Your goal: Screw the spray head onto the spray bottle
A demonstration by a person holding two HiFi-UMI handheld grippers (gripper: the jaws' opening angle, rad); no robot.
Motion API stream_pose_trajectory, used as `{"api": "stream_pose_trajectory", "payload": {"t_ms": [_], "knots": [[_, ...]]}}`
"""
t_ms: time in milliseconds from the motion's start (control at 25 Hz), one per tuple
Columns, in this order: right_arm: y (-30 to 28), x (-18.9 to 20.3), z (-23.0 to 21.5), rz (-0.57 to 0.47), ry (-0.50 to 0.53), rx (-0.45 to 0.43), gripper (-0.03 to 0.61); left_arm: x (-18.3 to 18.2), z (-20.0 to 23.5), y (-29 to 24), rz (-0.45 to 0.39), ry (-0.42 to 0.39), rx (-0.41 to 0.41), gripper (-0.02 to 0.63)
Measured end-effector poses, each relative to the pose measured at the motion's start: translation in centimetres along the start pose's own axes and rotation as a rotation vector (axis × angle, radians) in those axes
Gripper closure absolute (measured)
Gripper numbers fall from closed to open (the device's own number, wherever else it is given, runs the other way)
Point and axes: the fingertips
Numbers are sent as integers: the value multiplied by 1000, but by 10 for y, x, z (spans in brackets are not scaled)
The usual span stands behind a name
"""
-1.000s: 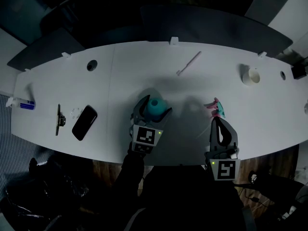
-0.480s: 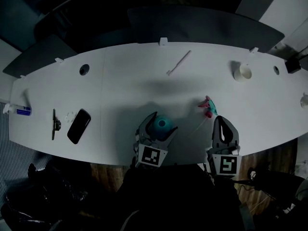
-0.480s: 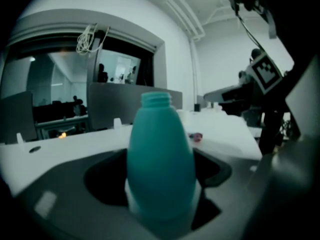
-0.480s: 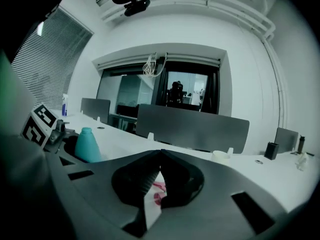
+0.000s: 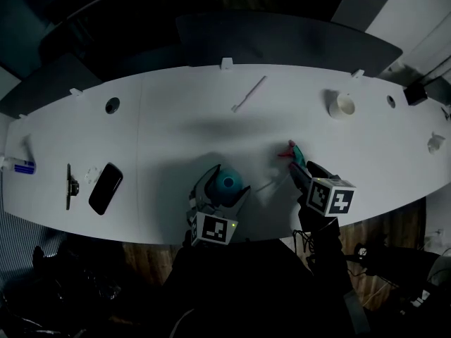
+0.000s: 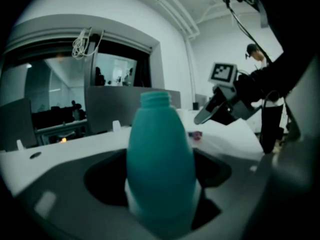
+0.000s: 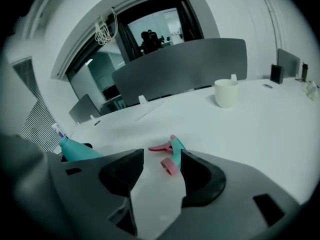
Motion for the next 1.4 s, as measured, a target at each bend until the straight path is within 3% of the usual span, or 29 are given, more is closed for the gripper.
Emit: {"api": "stream_pose_trajectory", "payload": {"t_ms": [80, 200, 360, 440, 520, 680, 840, 920, 1040, 1200, 1400], "knots": [[-10, 5, -1, 17, -60, 13, 368, 0, 0, 0, 0, 2, 1, 221], [-22, 13, -8, 53, -47, 85, 368, 1, -1, 0, 3, 8, 6, 221], [-16, 8, -5, 77, 54, 210, 370, 0, -2, 0, -2, 5, 12, 221], [-27, 16, -14, 65, 121, 208, 377, 0, -2, 0, -5, 3, 15, 221], [-30, 18, -14, 56, 181, 204, 433, 0, -2, 0, -6, 2, 17, 221], [-33, 19, -9, 70, 273, 200, 436, 0, -1, 0, -7, 4, 17, 221], [-33, 19, 10, 52, 426, 79, 445, 0, -2, 1, -7, 4, 18, 221], [-29, 13, 29, 10, 565, 2, 445, 1, -2, 1, -7, 4, 20, 221], [-23, 12, 62, -18, 780, -187, 445, 1, -2, 1, -8, 5, 19, 221], [-18, 37, 83, 82, 988, -419, 445, 0, -2, 2, -24, -1, 21, 221], [-19, 69, 79, 222, 1183, -539, 445, 0, -1, 1, -21, 17, 19, 221]]}}
Point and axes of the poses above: the fingertips, and each gripper's own axes: y backward along the fingers, z to its left, x out of its underside, and after that the axes turned 5 degrees about -y, right-handed
